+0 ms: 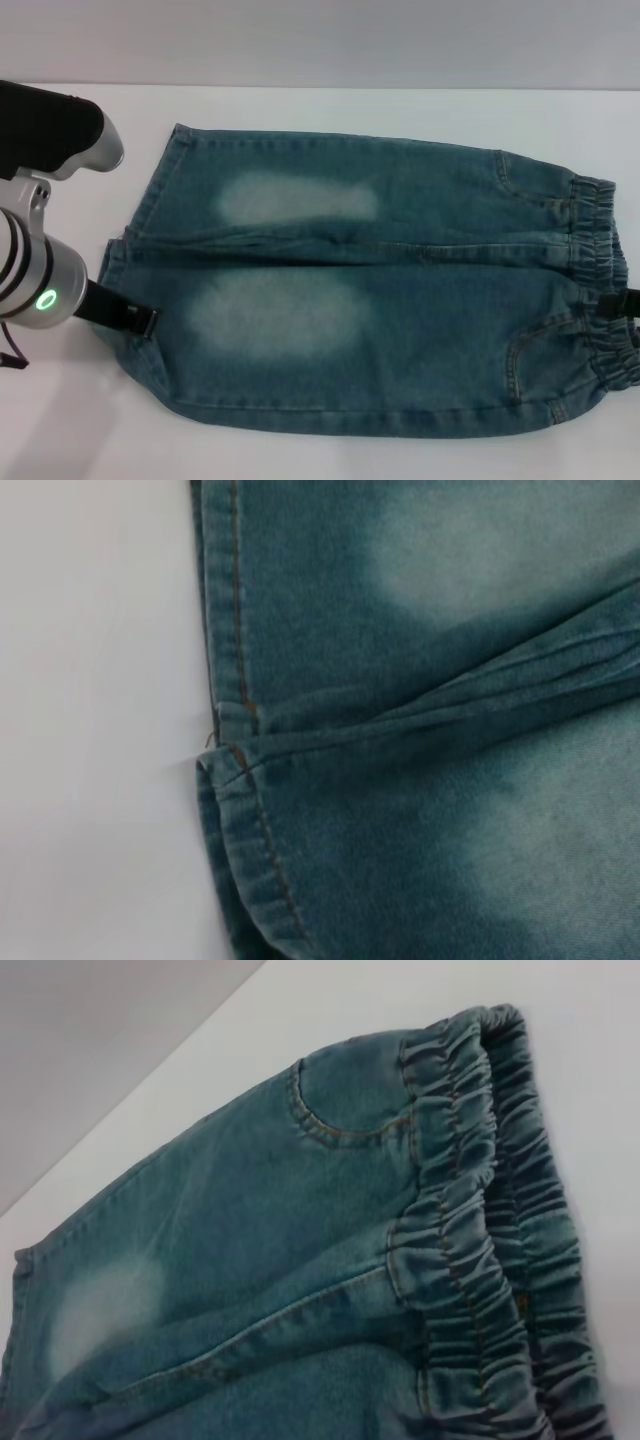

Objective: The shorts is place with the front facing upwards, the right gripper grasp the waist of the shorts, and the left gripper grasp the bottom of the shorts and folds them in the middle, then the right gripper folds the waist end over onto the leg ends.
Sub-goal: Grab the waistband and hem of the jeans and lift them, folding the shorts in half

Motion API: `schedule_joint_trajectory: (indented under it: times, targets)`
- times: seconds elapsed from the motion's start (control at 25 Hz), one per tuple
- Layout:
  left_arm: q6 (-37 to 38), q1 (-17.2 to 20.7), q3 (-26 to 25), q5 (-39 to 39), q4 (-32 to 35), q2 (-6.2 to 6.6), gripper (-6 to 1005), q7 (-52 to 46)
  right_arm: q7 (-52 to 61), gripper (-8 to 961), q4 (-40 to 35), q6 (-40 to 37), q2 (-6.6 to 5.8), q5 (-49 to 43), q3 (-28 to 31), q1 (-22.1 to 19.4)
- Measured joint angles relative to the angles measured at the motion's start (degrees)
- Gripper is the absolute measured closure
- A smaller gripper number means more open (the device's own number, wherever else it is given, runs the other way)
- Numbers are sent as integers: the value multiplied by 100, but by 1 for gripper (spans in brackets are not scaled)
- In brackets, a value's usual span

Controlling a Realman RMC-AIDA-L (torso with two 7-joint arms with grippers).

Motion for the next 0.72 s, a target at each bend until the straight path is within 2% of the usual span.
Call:
schedule_joint_trajectory:
  times: [0.72]
  targets:
    - [-18,-59,-67,0,63,-7,966,54,-11,143,-180,-47,10,-8,-60,26]
